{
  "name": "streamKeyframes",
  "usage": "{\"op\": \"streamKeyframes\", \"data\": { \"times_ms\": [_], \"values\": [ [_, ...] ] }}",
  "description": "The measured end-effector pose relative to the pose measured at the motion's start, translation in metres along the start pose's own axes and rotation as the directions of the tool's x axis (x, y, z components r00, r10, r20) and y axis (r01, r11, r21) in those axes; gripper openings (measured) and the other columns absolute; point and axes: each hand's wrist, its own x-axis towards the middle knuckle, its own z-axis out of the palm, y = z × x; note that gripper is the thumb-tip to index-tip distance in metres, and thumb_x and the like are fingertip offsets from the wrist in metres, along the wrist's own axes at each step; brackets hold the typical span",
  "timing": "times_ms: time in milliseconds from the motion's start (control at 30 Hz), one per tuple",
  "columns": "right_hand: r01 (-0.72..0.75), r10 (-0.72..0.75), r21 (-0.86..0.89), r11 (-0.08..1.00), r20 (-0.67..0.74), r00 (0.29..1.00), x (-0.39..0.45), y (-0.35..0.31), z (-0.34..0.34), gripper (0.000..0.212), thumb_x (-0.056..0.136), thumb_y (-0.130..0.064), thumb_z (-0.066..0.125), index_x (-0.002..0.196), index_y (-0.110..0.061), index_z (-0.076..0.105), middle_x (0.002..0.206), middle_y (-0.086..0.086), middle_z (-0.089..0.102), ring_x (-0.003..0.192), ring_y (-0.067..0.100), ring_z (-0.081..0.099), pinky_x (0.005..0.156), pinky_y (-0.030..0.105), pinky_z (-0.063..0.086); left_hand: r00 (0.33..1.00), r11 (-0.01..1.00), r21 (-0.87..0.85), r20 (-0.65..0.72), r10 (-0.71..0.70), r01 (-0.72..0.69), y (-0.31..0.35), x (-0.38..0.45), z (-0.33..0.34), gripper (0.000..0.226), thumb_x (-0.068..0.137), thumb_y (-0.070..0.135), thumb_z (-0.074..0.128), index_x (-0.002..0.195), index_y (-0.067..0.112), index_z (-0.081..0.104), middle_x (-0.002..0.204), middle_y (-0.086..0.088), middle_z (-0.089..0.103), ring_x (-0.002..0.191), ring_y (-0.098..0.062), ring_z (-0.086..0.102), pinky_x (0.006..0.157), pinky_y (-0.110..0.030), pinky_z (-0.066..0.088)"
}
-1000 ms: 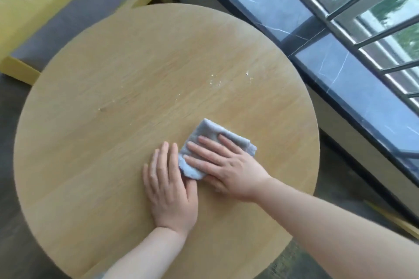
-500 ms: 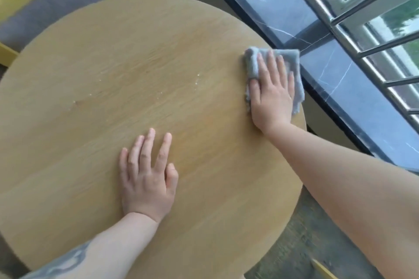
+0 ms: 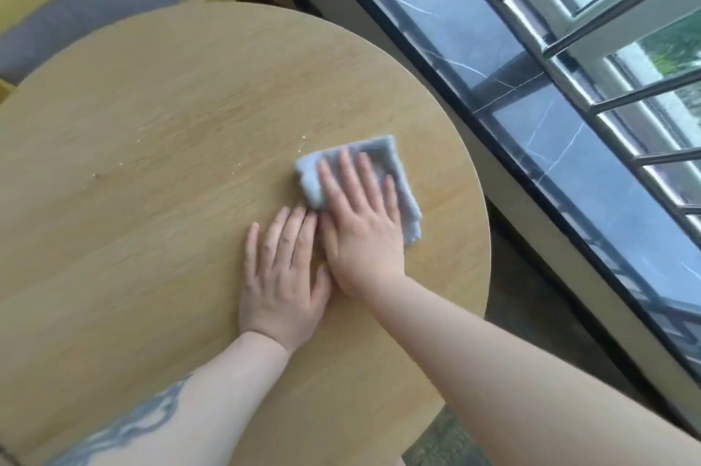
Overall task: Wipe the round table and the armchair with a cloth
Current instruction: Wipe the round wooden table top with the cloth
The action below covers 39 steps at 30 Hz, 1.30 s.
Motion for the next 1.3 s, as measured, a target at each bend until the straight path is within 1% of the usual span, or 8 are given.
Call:
{"op": "streamKeyframes", "data": {
  "times_ms": [100, 233, 400, 533, 700, 867, 1033, 1300],
  "values": [
    [0.47, -0.449, -0.139, 0.872, 0.158, 0.879, 0.026, 0.055, -0.018, 0.055, 0.094, -0.035, 0.04, 0.149, -0.029, 0.033, 0.157, -0.006, 0.026, 0.147, 0.017, 0.018, 0.12, 0.044, 0.011, 0.998, 0.998, 0.019, -0.019, -0.053, 0.054, -0.001, -0.001, -0.001, 0.061, 0.084, 0.032, 0.047, 0.136, 0.002, 0.044, 0.14, -0.02, 0.048, 0.135, -0.035, 0.037, 0.119, -0.051, 0.017],
    [-0.504, 0.503, 0.038, 0.863, -0.162, 0.849, -0.005, 0.059, -0.022, 0.057, 0.098, -0.037, 0.025, 0.154, -0.03, 0.014, 0.161, -0.006, 0.006, 0.149, 0.014, -0.001, 0.119, 0.048, 0.006, 0.995, 0.998, 0.056, 0.09, -0.038, 0.033, 0.002, 0.002, -0.005, 0.068, 0.084, 0.033, 0.04, 0.149, 0.013, 0.038, 0.156, -0.009, 0.033, 0.144, -0.028, 0.026, 0.119, -0.051, 0.012],
    [0.431, -0.416, -0.094, 0.898, 0.142, 0.898, -0.038, 0.068, -0.016, 0.052, 0.098, -0.035, 0.04, 0.149, -0.028, 0.034, 0.157, -0.006, 0.025, 0.147, 0.013, 0.016, 0.119, 0.044, 0.015, 0.994, 0.997, 0.071, 0.1, -0.037, 0.03, 0.003, 0.005, -0.006, 0.07, 0.083, 0.037, 0.04, 0.148, 0.011, 0.04, 0.155, -0.01, 0.035, 0.143, -0.029, 0.027, 0.118, -0.052, 0.016],
    [-0.525, 0.525, 0.053, 0.85, -0.175, 0.833, -0.056, 0.065, -0.013, 0.057, 0.098, -0.034, 0.03, 0.154, -0.029, 0.015, 0.161, -0.006, 0.007, 0.149, 0.013, 0.0, 0.119, 0.047, 0.006, 0.993, 0.996, 0.081, 0.11, -0.035, 0.026, 0.003, 0.002, -0.005, 0.069, 0.085, 0.034, 0.038, 0.15, 0.011, 0.036, 0.157, -0.01, 0.032, 0.145, -0.031, 0.025, 0.119, -0.053, 0.013],
    [0.404, -0.396, -0.046, 0.914, 0.119, 0.91, -0.068, 0.055, -0.008, 0.055, 0.096, -0.034, 0.043, 0.15, -0.028, 0.031, 0.158, -0.008, 0.023, 0.147, 0.012, 0.014, 0.119, 0.041, 0.015, 0.995, 0.994, 0.108, 0.094, -0.014, 0.003, 0.001, 0.002, -0.005, 0.07, 0.083, 0.03, 0.036, 0.15, 0.01, 0.036, 0.157, -0.011, 0.032, 0.144, -0.031, 0.026, 0.118, -0.053, 0.015],
    [-0.404, 0.4, 0.002, 0.915, -0.14, 0.906, -0.037, 0.077, -0.02, 0.058, 0.096, -0.033, 0.03, 0.153, -0.028, 0.019, 0.161, -0.005, 0.011, 0.149, 0.015, 0.002, 0.12, 0.045, 0.002, 0.994, 0.996, 0.081, 0.101, -0.033, 0.025, 0.003, 0.002, -0.005, 0.066, 0.086, 0.028, 0.037, 0.15, 0.011, 0.036, 0.157, -0.009, 0.032, 0.145, -0.029, 0.024, 0.119, -0.053, 0.015],
    [0.662, -0.641, -0.05, 0.748, 0.208, 0.739, 0.022, 0.053, -0.021, 0.053, 0.096, -0.031, 0.048, 0.148, -0.028, 0.036, 0.156, -0.007, 0.028, 0.146, 0.015, 0.02, 0.119, 0.038, 0.007, 0.996, 0.997, 0.062, 0.066, -0.06, 0.056, 0.001, 0.002, -0.003, 0.067, 0.084, 0.028, 0.041, 0.143, -0.005, 0.039, 0.151, -0.02, 0.037, 0.142, -0.03, 0.028, 0.117, -0.051, 0.018],
    [0.244, -0.24, -0.115, 0.963, 0.041, 0.97, 0.042, 0.032, -0.017, 0.057, 0.095, -0.033, 0.039, 0.151, -0.027, 0.028, 0.159, -0.001, 0.02, 0.148, 0.021, 0.013, 0.12, 0.042, 0.004, 0.991, 0.991, -0.027, 0.012, -0.132, 0.132, 0.0, 0.002, -0.004, 0.078, 0.079, 0.032, 0.047, 0.147, -0.002, 0.029, 0.153, -0.019, 0.033, 0.144, -0.032, 0.025, 0.119, -0.054, 0.012]
  ]
}}
